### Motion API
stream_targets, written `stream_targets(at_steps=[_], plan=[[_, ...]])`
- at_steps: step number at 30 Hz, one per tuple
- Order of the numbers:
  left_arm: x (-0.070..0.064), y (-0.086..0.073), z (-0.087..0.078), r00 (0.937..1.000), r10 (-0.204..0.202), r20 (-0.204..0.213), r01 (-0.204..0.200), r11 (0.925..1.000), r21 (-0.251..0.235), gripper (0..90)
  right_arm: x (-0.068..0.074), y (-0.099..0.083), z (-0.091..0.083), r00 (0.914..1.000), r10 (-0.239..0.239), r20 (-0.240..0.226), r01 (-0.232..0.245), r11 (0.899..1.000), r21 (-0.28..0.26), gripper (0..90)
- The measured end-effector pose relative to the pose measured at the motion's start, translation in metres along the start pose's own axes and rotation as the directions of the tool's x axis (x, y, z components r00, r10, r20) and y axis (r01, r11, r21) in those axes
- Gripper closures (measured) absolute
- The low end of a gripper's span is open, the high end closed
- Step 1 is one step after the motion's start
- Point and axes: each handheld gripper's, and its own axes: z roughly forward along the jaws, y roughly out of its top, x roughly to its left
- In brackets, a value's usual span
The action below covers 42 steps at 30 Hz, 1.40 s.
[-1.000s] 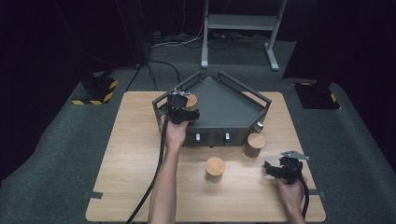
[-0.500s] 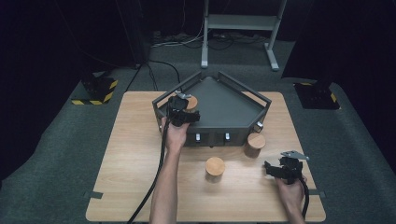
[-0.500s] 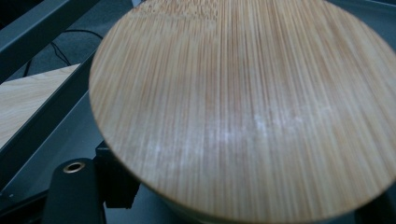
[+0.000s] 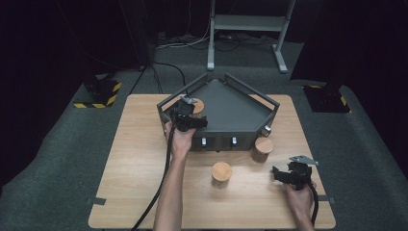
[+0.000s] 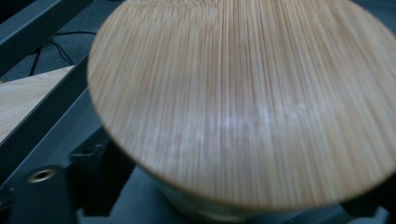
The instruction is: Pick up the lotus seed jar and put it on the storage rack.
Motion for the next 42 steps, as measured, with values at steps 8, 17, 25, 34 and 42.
stream_targets(at_steps=[8,17,25,34,42], plan=[[0.004,-0.006,-0.021,0.9998,-0.003,0.018,0.003,0.9997,-0.022,5.6,0.0,0.0,0.0,1.0,0.0,0.0,0.0,1.0,0.0,8.4],[0.009,-0.013,-0.051,0.9991,0.034,0.024,-0.034,0.999,-0.03,5.4,0.0,0.0,0.0,1.0,0.0,0.0,0.0,1.0,0.0,8.4],[0.019,-0.023,-0.062,0.9991,0.019,0.039,-0.018,0.9992,-0.036,5.6,0.0,0.0,0.0,1.0,0.0,0.0,0.0,1.0,0.0,8.4],[0.024,-0.034,-0.071,0.9978,0.012,0.066,-0.008,0.9984,-0.056,5.9,0.0,0.0,0.0,1.0,0.0,0.0,0.0,1.0,0.0,8.4],[0.026,-0.04,-0.08,0.9968,0.015,0.079,-0.009,0.9977,-0.068,6.1,0.0,0.0,0.0,1.0,0.0,0.001,0.0,1.0,0.0,8.4]])
